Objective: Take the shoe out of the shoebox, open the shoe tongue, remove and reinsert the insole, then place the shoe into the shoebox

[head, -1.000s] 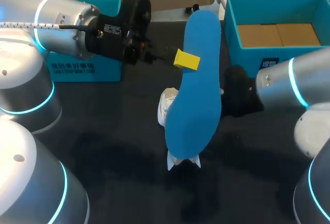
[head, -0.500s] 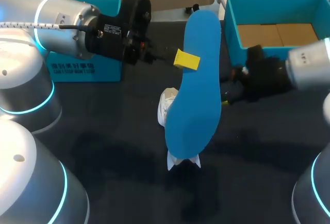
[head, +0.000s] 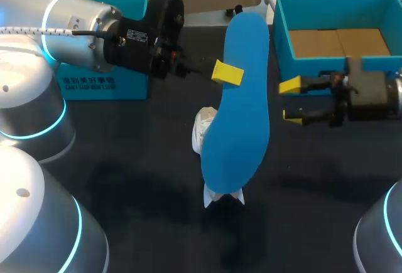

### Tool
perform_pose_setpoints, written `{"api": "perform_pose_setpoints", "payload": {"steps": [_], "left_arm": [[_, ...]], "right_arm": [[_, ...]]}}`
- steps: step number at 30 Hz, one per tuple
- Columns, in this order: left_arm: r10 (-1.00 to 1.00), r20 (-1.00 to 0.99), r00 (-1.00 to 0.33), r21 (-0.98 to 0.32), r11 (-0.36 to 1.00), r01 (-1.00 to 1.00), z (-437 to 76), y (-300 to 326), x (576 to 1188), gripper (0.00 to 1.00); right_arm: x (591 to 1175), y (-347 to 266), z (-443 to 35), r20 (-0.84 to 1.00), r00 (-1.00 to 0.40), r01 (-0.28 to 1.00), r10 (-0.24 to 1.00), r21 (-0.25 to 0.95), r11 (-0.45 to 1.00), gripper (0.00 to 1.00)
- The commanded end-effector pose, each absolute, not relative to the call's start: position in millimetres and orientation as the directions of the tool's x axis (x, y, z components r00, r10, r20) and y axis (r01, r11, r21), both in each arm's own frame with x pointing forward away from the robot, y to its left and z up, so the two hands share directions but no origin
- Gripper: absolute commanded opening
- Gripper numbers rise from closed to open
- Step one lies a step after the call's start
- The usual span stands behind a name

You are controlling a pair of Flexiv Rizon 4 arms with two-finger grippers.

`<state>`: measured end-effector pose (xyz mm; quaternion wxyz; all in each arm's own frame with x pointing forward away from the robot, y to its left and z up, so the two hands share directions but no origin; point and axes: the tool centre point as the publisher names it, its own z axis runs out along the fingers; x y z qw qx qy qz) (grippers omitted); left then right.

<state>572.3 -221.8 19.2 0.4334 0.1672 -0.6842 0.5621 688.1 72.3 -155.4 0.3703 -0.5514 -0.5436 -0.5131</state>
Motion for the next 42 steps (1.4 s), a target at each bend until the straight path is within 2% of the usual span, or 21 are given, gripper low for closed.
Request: {"api": "perform_pose_setpoints", "payload": {"steps": [1,13,14,31,36,42], "left_arm": [[0.259,0.781,-0.569,-0.625,0.309,-0.717,18,-222,571,0.0],[0.259,0.781,-0.569,-0.625,0.309,-0.717,18,-222,571,0.0],[0.259,0.781,-0.569,-0.625,0.309,-0.717,18,-222,571,0.0],[0.259,0.781,-0.569,-0.625,0.309,-0.717,18,-222,571,0.0],[0.303,0.574,-0.76,-0.815,0.292,-0.5,3,-217,578,0.0],[0.35,0.308,-0.885,-0.942,0.246,-0.23,-9,-206,591,0.0]], "right_arm": [[684,56,-156,0.983,-0.125,0.982,0.133,0.142,-0.124,1.0],[696,53,-150,0.991,-0.1,0.988,0.088,0.11,-0.11,1.0],[697,52,-148,0.991,-0.126,0.985,0.054,0.132,-0.114,1.0],[697,52,-148,0.991,-0.126,0.985,0.054,0.132,-0.114,1.0],[697,52,-148,0.991,-0.126,0.985,0.054,0.132,-0.114,1.0],[697,52,-148,0.991,-0.126,0.985,0.054,0.132,-0.114,1.0]]}}
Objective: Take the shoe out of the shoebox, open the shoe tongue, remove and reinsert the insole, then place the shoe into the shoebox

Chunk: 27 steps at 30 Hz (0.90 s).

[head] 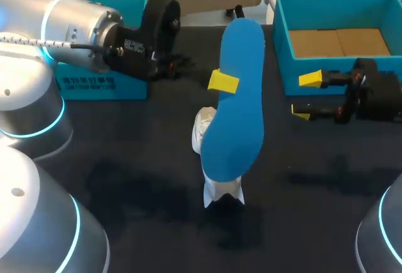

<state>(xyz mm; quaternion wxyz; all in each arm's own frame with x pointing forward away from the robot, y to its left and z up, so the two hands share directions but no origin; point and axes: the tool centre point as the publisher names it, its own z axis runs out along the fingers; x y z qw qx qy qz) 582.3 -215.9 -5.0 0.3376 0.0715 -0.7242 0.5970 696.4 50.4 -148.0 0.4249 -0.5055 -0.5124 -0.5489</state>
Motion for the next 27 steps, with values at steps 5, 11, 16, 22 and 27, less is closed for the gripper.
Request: {"api": "perform_pose_setpoints", "payload": {"steps": [5,11,16,22,27], "left_arm": [[0.378,0.064,-0.923,-0.979,0.205,0.017,-21,-196,602,0.0],[0.34,-0.317,-0.885,-0.924,0.098,0.369,-36,-189,614,0.0],[0.34,-0.552,-0.762,-0.811,-0.004,0.586,-40,-186,618,0.0],[0.291,-0.672,-0.681,-0.724,-0.066,0.687,-43,-186,629,0.0],[0.278,-0.651,-0.706,-0.742,-0.035,0.67,-46,-186,632,0.0]], "right_arm": [[697,52,-148,0.991,-0.126,0.985,0.054,0.132,-0.114,1.0],[697,52,-148,0.991,-0.126,0.985,0.054,0.132,-0.114,1.0],[697,52,-148,0.991,-0.126,0.985,0.054,0.132,-0.114,1.0],[697,52,-148,0.991,-0.126,0.985,0.054,0.132,-0.114,1.0],[697,52,-148,0.991,-0.126,0.985,0.054,0.132,-0.114,1.0]]}}
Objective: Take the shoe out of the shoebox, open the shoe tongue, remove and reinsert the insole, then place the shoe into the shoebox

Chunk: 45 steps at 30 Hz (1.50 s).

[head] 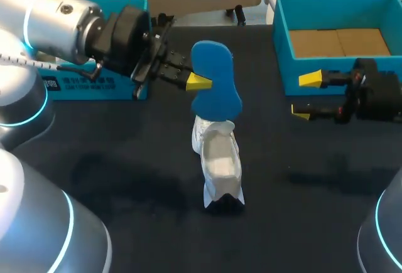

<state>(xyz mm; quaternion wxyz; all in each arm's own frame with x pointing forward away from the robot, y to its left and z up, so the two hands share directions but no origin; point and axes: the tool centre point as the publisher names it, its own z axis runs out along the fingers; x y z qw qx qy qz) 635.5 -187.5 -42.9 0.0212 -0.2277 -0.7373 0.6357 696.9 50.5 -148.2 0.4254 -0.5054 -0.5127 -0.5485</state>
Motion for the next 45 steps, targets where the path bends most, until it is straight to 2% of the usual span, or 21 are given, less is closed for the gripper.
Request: {"api": "perform_pose_setpoints", "payload": {"steps": [1,13,14,16,17,21,23,28,30,33,45], "left_arm": [[0.278,-0.651,-0.706,-0.742,-0.035,0.67,-46,-186,632,0.0],[0.278,-0.651,-0.706,-0.742,-0.035,0.67,-46,-186,632,0.0],[0.292,-0.709,-0.642,-0.681,-0.043,0.731,-52,-186,630,0.0],[0.282,-0.729,-0.624,-0.662,-0.059,0.747,-60,-185,631,0.0],[0.289,-0.776,-0.56,-0.601,-0.072,0.796,-64,-184,631,0.0],[0.285,-0.838,-0.465,-0.504,-0.082,0.859,-77,-181,633,0.0],[0.275,-0.842,-0.464,-0.504,-0.093,0.859,-81,-180,634,0.0],[0.262,-0.909,-0.324,-0.359,-0.101,0.928,-94,-178,639,0.0],[0.236,-0.915,-0.327,-0.356,-0.093,0.93,-98,-178,641,0.0],[0.197,-0.96,-0.199,-0.219,-0.084,0.972,-108,-178,646,0.0],[0.061,-0.997,-0.041,-0.042,-0.021,0.999,-128,-185,654,0.0]], "right_arm": [[697,52,-148,0.991,-0.126,0.985,0.054,0.132,-0.114,1.0],[697,52,-148,0.991,-0.126,0.985,0.054,0.132,-0.114,1.0],[697,52,-148,0.991,-0.126,0.985,0.054,0.132,-0.114,1.0],[697,52,-148,0.991,-0.126,0.985,0.054,0.132,-0.114,1.0],[697,52,-148,0.991,-0.126,0.985,0.054,0.132,-0.114,1.0],[697,52,-148,0.991,-0.126,0.985,0.054,0.132,-0.114,1.0],[697,52,-148,0.991,-0.126,0.985,0.054,0.132,-0.114,1.0],[697,52,-148,0.991,-0.126,0.985,0.054,0.132,-0.114,1.0],[697,52,-148,0.991,-0.126,0.985,0.054,0.132,-0.114,1.0],[697,52,-148,0.991,-0.126,0.985,0.054,0.132,-0.114,1.0],[697,52,-148,0.991,-0.126,0.985,0.054,0.132,-0.114,1.0]]}}
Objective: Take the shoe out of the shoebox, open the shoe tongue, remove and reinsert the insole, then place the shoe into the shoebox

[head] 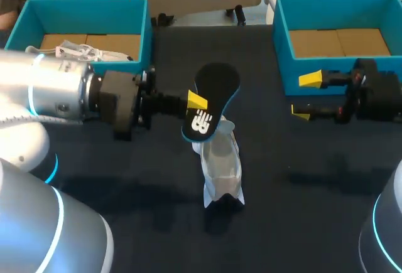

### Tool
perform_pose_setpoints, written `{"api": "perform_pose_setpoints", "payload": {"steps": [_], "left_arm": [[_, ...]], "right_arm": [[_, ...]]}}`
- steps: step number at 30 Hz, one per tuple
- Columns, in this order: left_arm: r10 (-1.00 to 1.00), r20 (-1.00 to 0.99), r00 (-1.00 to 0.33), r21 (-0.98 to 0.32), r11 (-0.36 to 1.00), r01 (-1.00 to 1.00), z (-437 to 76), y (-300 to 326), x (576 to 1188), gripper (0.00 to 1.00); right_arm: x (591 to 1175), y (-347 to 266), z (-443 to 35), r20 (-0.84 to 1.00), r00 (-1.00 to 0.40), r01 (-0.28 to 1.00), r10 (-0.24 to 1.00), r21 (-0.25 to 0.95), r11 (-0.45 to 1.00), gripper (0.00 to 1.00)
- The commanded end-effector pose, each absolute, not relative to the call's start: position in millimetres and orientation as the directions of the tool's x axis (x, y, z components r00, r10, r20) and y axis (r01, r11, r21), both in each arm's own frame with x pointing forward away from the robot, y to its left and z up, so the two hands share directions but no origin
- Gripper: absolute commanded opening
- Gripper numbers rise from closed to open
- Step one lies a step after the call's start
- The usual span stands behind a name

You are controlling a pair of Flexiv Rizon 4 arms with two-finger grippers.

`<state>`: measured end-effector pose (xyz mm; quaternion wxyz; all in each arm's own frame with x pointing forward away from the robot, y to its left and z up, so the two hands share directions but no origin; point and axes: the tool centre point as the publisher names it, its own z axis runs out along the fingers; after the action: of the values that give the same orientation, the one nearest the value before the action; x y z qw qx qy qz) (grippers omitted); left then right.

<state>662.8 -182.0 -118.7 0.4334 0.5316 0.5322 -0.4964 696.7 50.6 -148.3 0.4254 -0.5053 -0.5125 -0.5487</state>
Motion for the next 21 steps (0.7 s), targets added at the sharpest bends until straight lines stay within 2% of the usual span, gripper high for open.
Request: {"api": "perform_pose_setpoints", "payload": {"steps": [1,6,21], "left_arm": [[0.056,-0.998,-0.034,-0.035,-0.016,0.999,-129,-186,655,0.0],[0.046,-0.998,0.052,0.053,0.027,0.998,-138,-194,656,0.0],[0.038,-0.996,0.076,0.08,0.096,0.992,-144,-217,649,0.0]], "right_arm": [[697,52,-148,0.991,-0.126,0.985,0.054,0.132,-0.114,1.0],[696,52,-148,0.99,-0.126,0.985,0.056,0.131,-0.113,1.0],[700,96,-151,0.992,-0.116,0.991,0.055,0.119,-0.065,1.0]]}}
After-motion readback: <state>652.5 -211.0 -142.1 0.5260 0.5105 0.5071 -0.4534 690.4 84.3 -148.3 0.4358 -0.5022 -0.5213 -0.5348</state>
